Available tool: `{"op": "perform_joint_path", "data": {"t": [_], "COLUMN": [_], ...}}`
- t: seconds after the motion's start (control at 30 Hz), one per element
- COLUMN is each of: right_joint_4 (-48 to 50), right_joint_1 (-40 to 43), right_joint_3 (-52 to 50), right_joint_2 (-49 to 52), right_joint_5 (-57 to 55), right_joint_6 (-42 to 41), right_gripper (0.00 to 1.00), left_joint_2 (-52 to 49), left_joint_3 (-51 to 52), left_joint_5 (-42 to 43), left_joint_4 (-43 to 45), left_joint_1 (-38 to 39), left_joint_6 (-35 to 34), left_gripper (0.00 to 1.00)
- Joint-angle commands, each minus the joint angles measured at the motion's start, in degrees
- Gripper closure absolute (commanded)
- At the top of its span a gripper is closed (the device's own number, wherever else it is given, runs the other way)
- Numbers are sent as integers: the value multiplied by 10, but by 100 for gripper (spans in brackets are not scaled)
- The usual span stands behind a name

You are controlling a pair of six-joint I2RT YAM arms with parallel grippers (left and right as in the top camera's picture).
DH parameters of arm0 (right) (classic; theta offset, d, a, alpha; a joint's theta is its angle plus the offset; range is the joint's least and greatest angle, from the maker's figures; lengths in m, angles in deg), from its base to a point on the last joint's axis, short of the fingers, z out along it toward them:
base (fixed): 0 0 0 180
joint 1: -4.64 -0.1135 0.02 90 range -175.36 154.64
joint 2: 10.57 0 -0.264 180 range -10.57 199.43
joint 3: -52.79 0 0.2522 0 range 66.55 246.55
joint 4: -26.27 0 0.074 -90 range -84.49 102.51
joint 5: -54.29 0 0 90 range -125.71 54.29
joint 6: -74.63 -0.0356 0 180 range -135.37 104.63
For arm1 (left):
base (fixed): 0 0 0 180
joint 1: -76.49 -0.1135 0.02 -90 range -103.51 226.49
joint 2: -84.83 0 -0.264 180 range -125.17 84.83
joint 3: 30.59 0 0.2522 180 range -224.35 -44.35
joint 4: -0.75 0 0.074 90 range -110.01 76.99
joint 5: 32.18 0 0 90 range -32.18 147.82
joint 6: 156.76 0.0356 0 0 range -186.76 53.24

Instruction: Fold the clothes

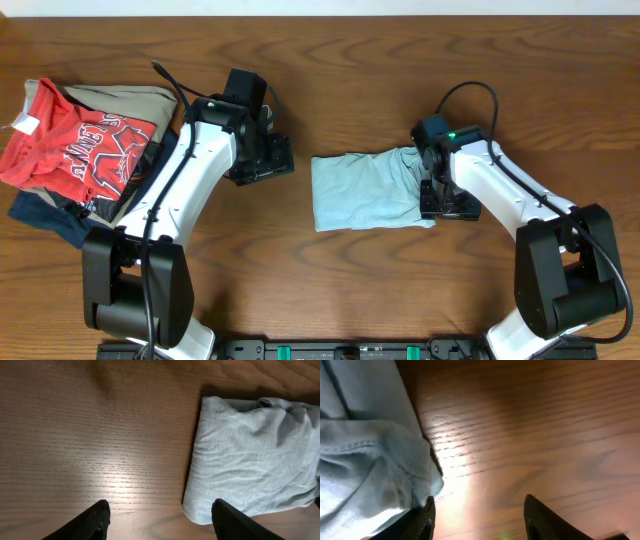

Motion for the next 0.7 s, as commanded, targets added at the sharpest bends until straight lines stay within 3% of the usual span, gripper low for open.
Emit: {"op": "perform_joint_path", "data": {"t": [0.0, 0.2, 0.4, 0.67], "right_joint_4": [5, 29, 139, 160], "right_joint_1": [2, 2, 2, -10], "right_joint_3": [19, 101, 120, 118], "right_joint_2": [3, 2, 4, 38], "right_joint_5": [-24, 16, 149, 157], "right_joint_6": [-19, 44, 114, 114], "right_gripper": [46, 45, 45, 59], "left_joint_2": [1, 1, -1, -15], "left_joint_3": [2, 2, 2, 2], "left_joint_5": [-3, -3, -3, -3], "left_joint_4": [-2, 0, 14, 47], "left_joint_1": [0, 0, 0, 7], "left_joint_6": [12, 12, 15, 16], "left_gripper": [33, 33, 33, 32]}}
